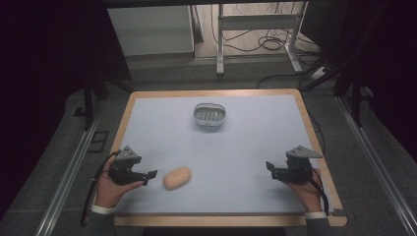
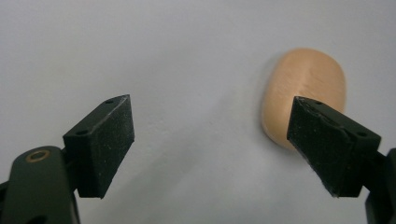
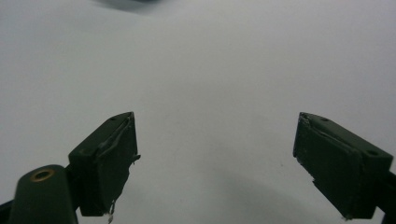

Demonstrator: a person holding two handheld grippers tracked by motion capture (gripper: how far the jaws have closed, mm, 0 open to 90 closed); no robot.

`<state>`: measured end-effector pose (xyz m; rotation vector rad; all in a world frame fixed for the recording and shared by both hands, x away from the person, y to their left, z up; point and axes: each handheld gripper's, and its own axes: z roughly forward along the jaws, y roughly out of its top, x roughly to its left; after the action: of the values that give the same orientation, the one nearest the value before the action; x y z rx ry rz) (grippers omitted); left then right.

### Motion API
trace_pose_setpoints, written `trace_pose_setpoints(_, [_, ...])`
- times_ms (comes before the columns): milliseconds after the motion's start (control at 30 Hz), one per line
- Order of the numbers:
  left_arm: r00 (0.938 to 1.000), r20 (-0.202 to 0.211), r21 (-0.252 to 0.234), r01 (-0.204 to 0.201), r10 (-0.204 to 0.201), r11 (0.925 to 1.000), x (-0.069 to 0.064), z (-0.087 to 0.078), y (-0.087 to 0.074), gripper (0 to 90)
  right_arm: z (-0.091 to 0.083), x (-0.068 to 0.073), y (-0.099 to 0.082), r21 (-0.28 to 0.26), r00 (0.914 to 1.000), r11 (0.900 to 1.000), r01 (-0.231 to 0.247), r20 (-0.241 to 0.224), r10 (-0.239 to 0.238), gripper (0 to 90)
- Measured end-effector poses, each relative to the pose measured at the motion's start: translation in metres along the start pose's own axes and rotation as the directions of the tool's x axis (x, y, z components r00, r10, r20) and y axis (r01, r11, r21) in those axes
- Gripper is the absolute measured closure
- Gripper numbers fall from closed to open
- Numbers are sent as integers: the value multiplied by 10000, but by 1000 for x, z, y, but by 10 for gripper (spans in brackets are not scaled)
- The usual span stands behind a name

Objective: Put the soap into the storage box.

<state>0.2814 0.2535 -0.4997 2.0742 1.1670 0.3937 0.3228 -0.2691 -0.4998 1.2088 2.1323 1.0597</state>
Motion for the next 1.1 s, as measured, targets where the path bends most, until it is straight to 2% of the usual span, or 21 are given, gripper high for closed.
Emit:
trace_pose_setpoints(67, [10000, 92, 95, -11, 10, 10000, -2, 3, 1, 160, 1, 0, -1, 69, 10000, 10000, 71, 26, -71, 142])
trace_pose_setpoints(167, [9994, 81, 342, -352, 349, 9988, -7, 7, 2, 162, 1, -2, -3, 57, 10000, 10000, -6, -36, 6, 142])
trace_pose_setpoints(300, [9987, 119, 307, -498, 495, 9983, -12, 6, 4, 159, -3, -6, -7, -49, 9997, 10000, -73, 215, 74, 166])
trace_pose_setpoints(433, [9982, 289, 267, -530, 523, 9982, -17, 2, 5, 160, -6, -9, -10, -154, 9996, 9996, -224, 196, 227, 174])
trace_pose_setpoints(500, [9966, 507, 365, -661, 642, 9971, -19, 1, 8, 166, -8, -11, -10, -190, 9994, 9994, -276, 222, 280, 173])
trace_pose_setpoints(700, [9937, 675, 427, -927, 897, 9948, -23, -1, 19, 175, -14, -13, -9, -333, 9986, 9983, -470, 219, 478, 173])
trace_pose_setpoints(900, [9889, 896, 609, -1246, 1189, 9903, -29, 2, 30, 185, -15, -10, -13, -158, 9985, 9986, -512, 175, 514, 170])
trace_pose_setpoints(1100, [9832, 1082, 483, -1530, 1471, 9870, -36, 1, 39, 200, -21, -10, -13, -291, 9982, 9981, -539, 241, 546, 169])
